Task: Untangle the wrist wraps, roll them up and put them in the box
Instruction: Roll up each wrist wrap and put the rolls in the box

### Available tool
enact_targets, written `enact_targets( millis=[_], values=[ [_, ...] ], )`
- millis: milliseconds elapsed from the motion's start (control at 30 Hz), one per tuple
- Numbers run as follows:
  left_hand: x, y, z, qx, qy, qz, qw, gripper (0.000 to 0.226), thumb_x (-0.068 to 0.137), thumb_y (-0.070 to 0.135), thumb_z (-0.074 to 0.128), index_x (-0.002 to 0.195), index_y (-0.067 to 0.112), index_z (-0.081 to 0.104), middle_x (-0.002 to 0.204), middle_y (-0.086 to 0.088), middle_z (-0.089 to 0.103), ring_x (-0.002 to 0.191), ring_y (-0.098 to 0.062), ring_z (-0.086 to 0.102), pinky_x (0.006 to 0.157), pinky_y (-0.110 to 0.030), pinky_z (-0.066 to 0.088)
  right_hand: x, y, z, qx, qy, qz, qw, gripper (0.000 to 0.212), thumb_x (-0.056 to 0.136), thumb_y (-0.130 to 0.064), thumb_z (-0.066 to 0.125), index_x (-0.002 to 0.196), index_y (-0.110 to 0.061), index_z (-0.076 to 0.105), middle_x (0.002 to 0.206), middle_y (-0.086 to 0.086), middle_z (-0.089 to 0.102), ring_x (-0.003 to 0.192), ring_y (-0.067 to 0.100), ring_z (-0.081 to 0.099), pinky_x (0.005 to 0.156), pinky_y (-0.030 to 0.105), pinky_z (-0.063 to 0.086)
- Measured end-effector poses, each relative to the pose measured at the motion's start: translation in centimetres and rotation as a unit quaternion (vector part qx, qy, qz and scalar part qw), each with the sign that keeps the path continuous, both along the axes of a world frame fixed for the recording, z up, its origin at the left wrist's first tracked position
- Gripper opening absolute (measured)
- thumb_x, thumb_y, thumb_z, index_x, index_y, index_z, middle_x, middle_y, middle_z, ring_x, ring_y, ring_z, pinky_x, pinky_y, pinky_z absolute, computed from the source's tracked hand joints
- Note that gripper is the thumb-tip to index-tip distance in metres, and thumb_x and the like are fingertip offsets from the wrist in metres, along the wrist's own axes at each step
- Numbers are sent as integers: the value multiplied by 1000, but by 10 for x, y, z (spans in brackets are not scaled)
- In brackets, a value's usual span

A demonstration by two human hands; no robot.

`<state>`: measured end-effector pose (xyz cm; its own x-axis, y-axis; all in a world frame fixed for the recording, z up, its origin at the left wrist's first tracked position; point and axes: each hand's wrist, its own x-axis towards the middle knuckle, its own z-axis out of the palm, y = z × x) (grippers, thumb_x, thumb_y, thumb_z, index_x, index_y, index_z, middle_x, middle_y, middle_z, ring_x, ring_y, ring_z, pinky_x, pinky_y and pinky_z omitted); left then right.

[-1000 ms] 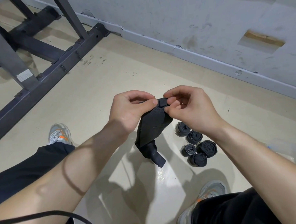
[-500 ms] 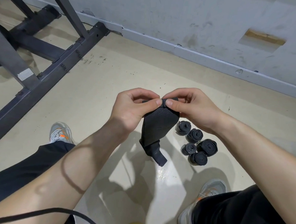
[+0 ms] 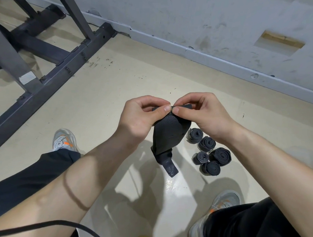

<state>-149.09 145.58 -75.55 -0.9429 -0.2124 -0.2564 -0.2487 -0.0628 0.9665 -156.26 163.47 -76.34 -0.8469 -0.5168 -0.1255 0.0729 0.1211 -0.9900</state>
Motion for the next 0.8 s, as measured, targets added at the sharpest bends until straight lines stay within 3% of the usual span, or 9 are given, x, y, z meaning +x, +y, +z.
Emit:
enact_targets(
  millis=[100,167,233,367,433,567,700,800],
  values=[
    [-2,0,-2,6,-24,-13,1000,9,98,24,70,101,16,73,88,-10,74,83,-23,69,90,-47,56,2,0,0,-6,19,-2,1000,6,85,-7,80,90,-9,76,84,7,74,78,16,67,77,32,52],
    [-2,1,-5,-36,-16,-29,999,16,101,31,65,95,19,73,79,-1,71,75,-17,66,83,-44,55,2,0,0,2,36,-7,999,7,86,-6,79,91,-9,76,88,10,74,80,17,66,77,35,53],
    [0,4,-6,-49,-9,-31,998,17,103,27,63,93,18,72,72,5,69,69,-14,62,76,-38,51,3,0,-2,18,62,-10,998,9,84,-12,80,91,-12,76,90,11,75,79,23,68,76,44,55],
    [0,5,-2,26,-35,-21,999,14,102,24,63,97,14,72,82,-4,68,71,-18,63,63,-27,51,1,0,-2,38,126,-1,991,12,81,-26,79,91,-22,74,87,7,74,80,42,67,74,60,55],
    [0,4,0,63,-50,-19,997,12,101,24,64,98,14,71,86,-8,67,73,-20,64,60,-25,52,0,1,-1,23,119,9,993,11,82,-21,80,91,-20,74,87,8,73,75,41,66,70,56,56],
    [0,4,1,96,-47,-15,994,6,96,14,69,100,10,72,89,-12,71,79,-24,68,71,-30,56,1,1,1,-39,38,21,998,15,85,3,77,91,-10,71,85,2,69,72,16,65,70,29,54],
    [0,2,2,83,-38,-1,996,10,89,7,76,97,12,76,89,-16,75,81,-27,69,82,-37,54,0,-1,-6,-77,-28,13,997,18,77,-1,79,85,-17,72,89,6,68,87,23,64,79,36,52],
    [0,2,1,65,-30,9,997,15,84,5,80,93,16,79,95,-20,77,85,-27,71,92,-43,55,1,-3,-10,-116,-103,8,988,20,77,2,75,89,-13,71,92,10,67,88,24,63,78,32,52]
  ],
)
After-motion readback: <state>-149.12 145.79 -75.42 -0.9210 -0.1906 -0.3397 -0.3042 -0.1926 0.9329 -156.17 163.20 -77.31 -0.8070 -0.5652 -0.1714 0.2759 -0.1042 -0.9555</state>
